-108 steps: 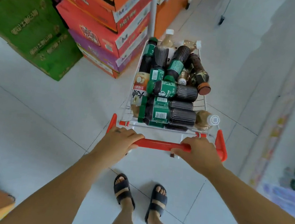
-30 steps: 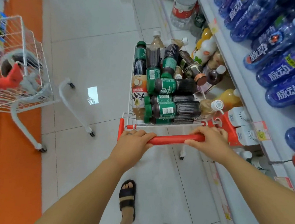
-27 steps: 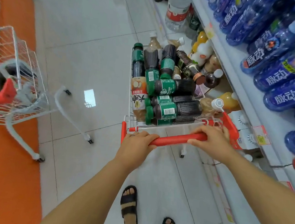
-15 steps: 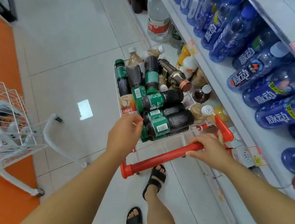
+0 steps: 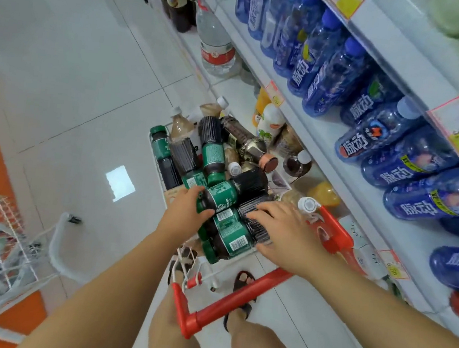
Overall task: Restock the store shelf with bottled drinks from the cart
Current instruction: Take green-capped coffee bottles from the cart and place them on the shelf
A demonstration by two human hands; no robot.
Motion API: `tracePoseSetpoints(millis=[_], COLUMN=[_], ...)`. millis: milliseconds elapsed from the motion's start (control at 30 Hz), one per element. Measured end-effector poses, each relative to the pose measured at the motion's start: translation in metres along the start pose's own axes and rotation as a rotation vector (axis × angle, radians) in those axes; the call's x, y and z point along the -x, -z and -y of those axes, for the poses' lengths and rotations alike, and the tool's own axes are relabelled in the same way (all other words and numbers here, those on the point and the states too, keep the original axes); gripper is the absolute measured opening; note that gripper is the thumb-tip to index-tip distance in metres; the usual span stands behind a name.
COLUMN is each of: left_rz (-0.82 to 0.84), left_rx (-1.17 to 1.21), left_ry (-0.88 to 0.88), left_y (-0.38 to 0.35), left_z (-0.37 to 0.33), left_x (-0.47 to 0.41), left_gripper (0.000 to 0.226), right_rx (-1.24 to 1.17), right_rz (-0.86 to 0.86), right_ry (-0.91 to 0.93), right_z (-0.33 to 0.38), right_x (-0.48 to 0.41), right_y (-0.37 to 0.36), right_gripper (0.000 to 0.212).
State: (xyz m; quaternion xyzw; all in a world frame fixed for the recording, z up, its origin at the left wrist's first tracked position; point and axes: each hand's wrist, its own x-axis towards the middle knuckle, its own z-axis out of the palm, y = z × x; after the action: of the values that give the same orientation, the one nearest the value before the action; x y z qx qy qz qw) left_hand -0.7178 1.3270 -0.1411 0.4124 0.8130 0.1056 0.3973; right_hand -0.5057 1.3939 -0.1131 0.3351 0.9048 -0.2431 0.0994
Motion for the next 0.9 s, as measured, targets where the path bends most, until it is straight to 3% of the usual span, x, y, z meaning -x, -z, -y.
tracePoseSetpoints(millis=[100, 233, 467, 633, 900], left_rz=[0.056, 0.065, -0.005, -0.037, -0.091], left_rx=[0.064, 0.128, 0.154, 0.064, 0.213], left_ry=[-0.013, -0.108, -0.205, -0.441, -0.875], left_y=[0.003, 0.017, 0.082, 0.147, 0.218], left_z=[0.001, 0.002, -0.02, -0.073, -0.19], left_x=[-0.004, -0.004, -0.004, 0.004, 0.051], left_gripper=[0.06, 0.054, 0.043, 0.021, 0.026], right_rx=[0.157, 0.225, 0.079, -0.197, -0.452], right_rz=[0.092, 0.051, 0.116, -0.063, -0.553], right_ry=[0.027, 0.003, -0.137, -0.347, -0.564], right_z=[0.001, 0.001, 0.016, 0.042, 0.087], right_x=[-0.011, -0.021, -0.01, 0.009, 0.074], right_y=[-0.01, -0.021, 0.003, 0.068, 0.153], right_gripper=[0.062, 0.054, 0.051, 0.049, 0.058])
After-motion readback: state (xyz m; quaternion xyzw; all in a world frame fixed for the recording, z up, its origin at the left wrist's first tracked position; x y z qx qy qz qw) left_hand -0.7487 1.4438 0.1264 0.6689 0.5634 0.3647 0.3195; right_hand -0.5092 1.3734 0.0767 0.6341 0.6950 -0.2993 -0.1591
